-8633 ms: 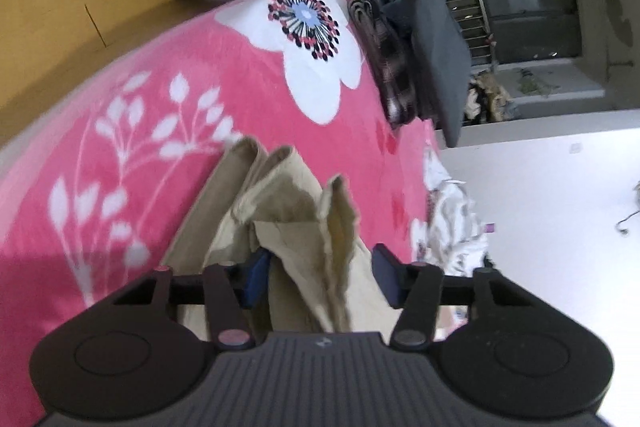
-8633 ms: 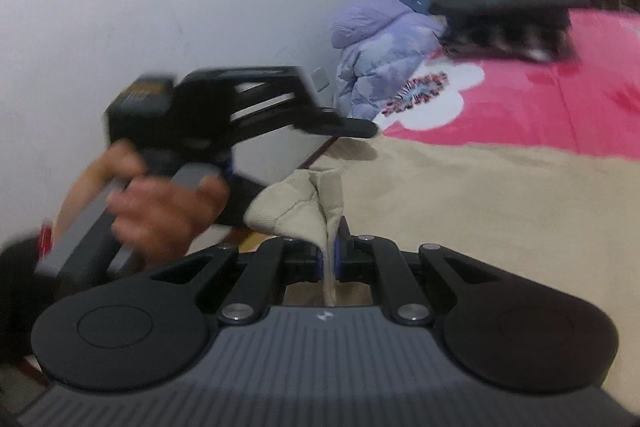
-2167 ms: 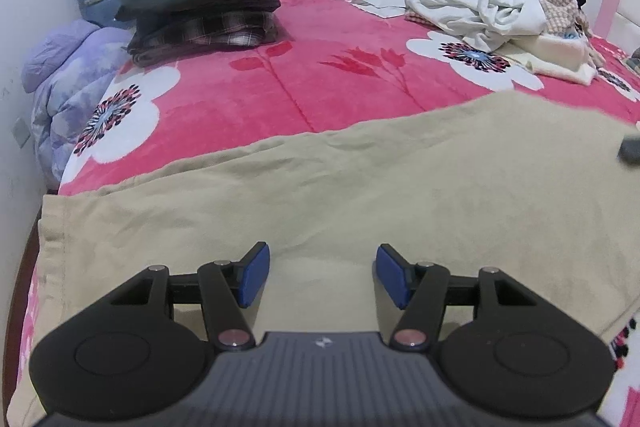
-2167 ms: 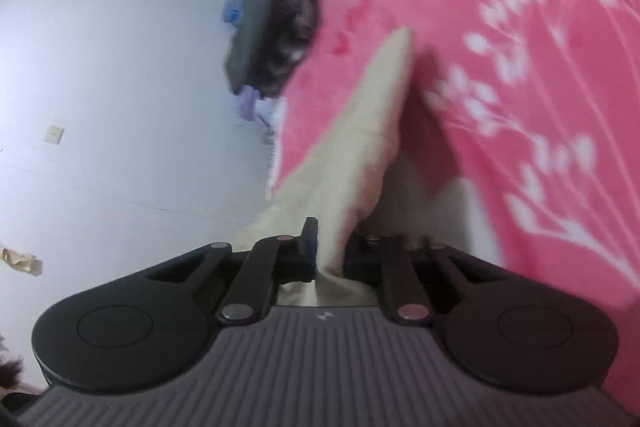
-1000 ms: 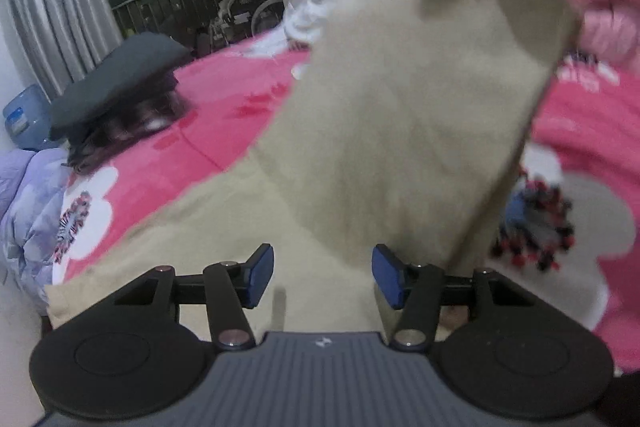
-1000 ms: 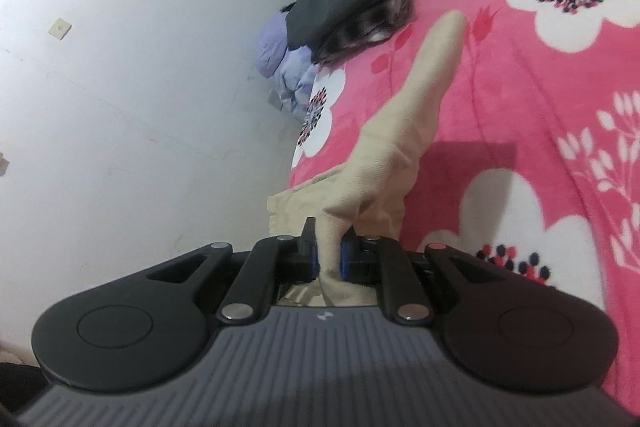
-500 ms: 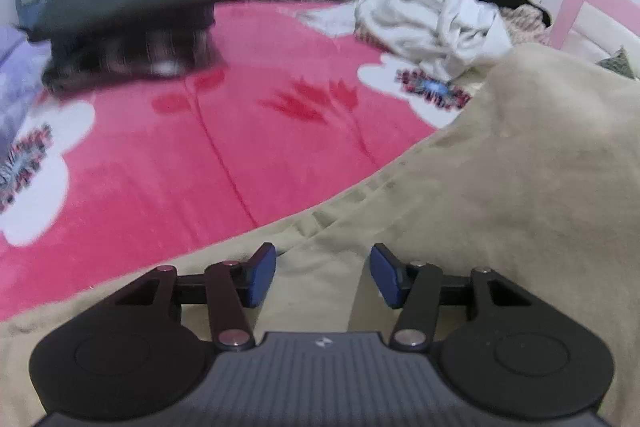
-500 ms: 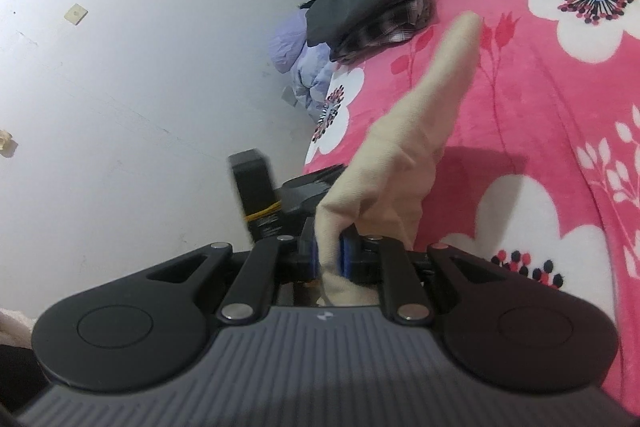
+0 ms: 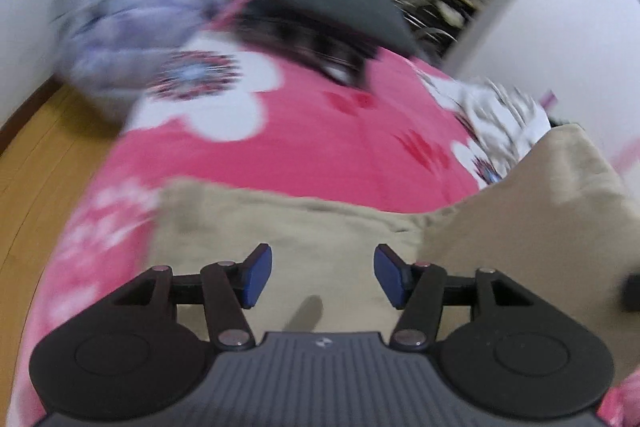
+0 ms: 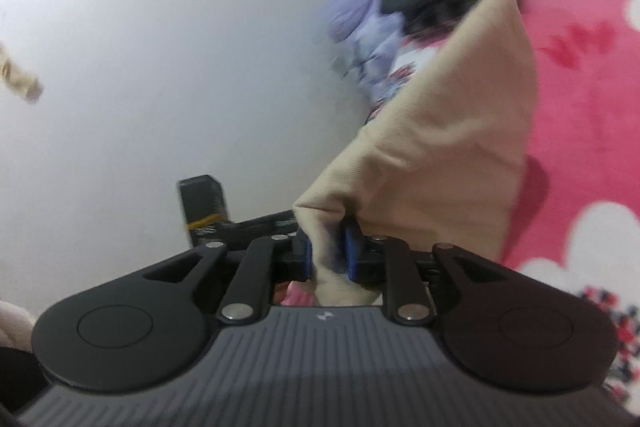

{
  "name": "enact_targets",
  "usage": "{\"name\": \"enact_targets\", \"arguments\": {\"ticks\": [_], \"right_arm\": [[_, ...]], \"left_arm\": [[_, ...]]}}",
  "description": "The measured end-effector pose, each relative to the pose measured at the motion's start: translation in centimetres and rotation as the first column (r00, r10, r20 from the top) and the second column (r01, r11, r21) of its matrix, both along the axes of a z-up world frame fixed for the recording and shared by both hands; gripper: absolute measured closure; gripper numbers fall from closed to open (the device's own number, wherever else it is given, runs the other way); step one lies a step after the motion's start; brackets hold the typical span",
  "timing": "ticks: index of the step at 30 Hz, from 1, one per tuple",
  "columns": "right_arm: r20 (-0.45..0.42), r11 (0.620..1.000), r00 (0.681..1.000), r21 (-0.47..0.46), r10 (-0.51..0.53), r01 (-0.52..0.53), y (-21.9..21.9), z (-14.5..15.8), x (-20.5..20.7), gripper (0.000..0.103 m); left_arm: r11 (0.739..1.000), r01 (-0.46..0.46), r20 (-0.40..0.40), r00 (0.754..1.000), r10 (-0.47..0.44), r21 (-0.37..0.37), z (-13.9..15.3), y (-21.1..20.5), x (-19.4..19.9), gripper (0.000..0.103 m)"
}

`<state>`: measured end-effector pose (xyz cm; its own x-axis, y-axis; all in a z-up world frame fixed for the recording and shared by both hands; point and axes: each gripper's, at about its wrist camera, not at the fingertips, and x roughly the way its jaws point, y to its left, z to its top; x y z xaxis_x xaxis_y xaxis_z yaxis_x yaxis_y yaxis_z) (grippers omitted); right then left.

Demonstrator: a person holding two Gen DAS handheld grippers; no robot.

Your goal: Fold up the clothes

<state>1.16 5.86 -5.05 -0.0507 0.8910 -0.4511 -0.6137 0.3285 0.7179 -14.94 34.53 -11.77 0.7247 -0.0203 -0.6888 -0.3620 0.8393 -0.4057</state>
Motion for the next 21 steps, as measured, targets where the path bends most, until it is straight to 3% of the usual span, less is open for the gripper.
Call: {"name": "enact_targets", "arguments": {"ticks": [6,10,13,17,21], "right_arm": [[0.103,0.986,0.986,-0.112,0.131,-0.120,9.9,-2.2,-3.2,0.085],[0.132,0.978,0.980,-0.167,0.152,-0.129,14.9,-6.1,-5.5,0.067],[0.080,0.989,0.991,-0.107,0.107,-0.098,15.2,-7.9,-5.8,0.057],[0.034,0.991,0.996,0.104,0.086,-0.089,11.9,-6.9,-5.9,0.039],[0.041,0.980,0.999,0.197,0.011,-0.019,6.5,-5.9,-5.2,0.037]], "left_arm": [[0.980,-0.176,-0.012,0.984,0.175,-0.090,1.0,5.1,-7.0,0.045],[0.959,-0.223,-0.026,0.975,0.222,-0.175,0.3,6.9,-8.5,0.043],[0.944,-0.211,-0.025,0.977,0.212,-0.251,-0.6,7.6,-8.2,0.042],[0.935,-0.162,-0.013,0.986,0.166,-0.314,-1.4,7.7,-7.1,0.038],[0.921,-0.124,-0.022,0.992,0.124,-0.369,-2.1,7.6,-6.1,0.038]]}}
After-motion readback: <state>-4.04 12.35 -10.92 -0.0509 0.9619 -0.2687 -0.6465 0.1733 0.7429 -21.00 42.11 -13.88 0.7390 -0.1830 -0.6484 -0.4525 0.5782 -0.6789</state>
